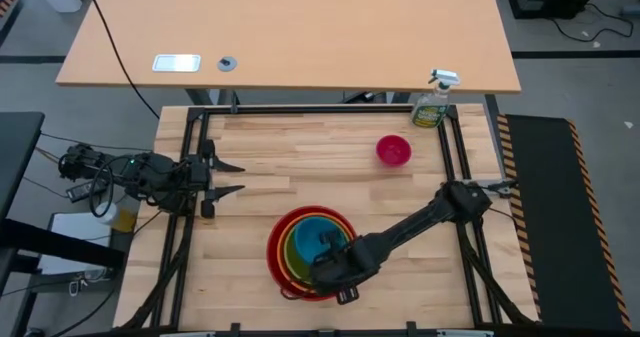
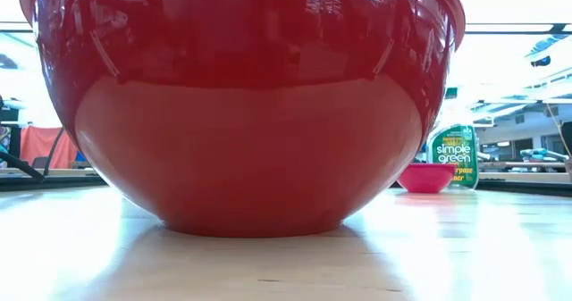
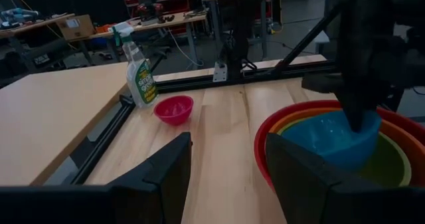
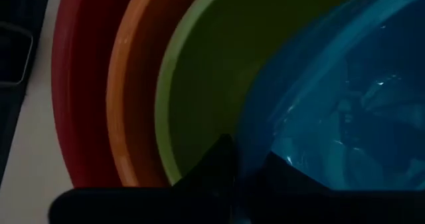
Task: Nest bowls inside each other
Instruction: Stack the blue bowl into the green bowl
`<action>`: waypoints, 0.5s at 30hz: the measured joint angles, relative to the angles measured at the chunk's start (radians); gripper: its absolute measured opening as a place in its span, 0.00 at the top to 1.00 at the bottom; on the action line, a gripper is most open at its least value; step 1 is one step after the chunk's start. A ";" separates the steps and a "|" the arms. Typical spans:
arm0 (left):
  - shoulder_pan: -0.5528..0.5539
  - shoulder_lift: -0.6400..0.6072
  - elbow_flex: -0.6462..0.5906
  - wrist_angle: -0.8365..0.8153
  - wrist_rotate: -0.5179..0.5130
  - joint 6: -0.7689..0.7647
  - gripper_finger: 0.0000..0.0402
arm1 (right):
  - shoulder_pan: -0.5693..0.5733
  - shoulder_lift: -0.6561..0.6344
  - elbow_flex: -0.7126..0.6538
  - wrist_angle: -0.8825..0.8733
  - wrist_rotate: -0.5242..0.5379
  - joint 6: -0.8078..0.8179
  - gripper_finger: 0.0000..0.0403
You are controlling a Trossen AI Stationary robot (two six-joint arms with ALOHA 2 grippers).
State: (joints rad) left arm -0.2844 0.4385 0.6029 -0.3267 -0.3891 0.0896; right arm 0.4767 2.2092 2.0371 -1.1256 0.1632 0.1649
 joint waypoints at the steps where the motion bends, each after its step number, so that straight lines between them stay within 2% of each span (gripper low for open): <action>1: 0.000 0.000 0.000 0.000 0.000 0.006 0.51 | 0.000 0.022 0.033 -0.027 -0.015 -0.006 0.91; 7: 0.000 0.000 0.000 0.000 0.000 0.008 0.51 | -0.012 0.111 0.131 -0.092 -0.083 -0.037 0.84; 11: 0.000 0.000 0.000 0.000 0.000 0.009 0.51 | -0.028 0.131 0.135 -0.121 -0.152 -0.018 0.73; 15: 0.000 0.000 0.000 0.000 0.000 0.026 0.51 | -0.047 0.103 0.135 -0.119 -0.175 0.047 0.62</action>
State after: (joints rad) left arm -0.2846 0.4385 0.6029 -0.3267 -0.3893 0.1158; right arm 0.4297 2.3118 2.1723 -1.2451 -0.0120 0.2115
